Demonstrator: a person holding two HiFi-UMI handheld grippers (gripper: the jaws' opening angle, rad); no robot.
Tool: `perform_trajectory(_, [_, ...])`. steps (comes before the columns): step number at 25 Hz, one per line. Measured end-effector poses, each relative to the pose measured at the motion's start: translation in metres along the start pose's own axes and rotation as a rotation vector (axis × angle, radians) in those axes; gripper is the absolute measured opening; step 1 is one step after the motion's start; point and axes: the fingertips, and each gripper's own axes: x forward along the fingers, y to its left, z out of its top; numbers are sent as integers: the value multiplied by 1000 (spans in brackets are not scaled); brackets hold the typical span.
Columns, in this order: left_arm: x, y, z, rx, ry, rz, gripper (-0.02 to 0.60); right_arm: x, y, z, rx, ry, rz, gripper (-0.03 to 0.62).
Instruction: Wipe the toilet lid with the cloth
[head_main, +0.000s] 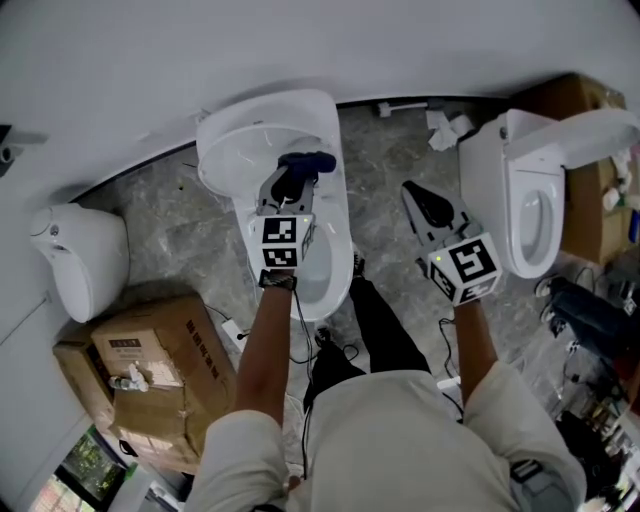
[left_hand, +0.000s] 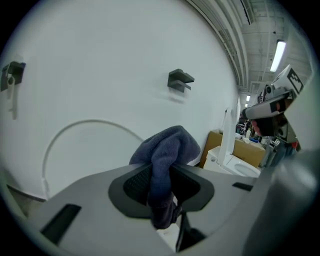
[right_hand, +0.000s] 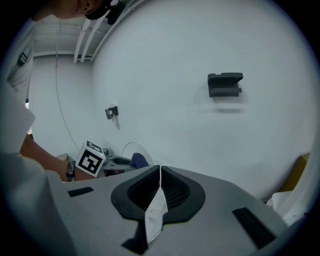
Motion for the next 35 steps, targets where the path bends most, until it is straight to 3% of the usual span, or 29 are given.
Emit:
perform_trajectory(17, [-149,35,96,21,-167,119,98,16,68,77,-127,-51,89,31])
perform_trajectory(25, [-187,43,113,-15,-203,176,98,43,88,104,-256,-54,145,32])
perform_trajectory(35, [-224,61,106,-57,-176,302,100,109,106,108,-432,32,330,34])
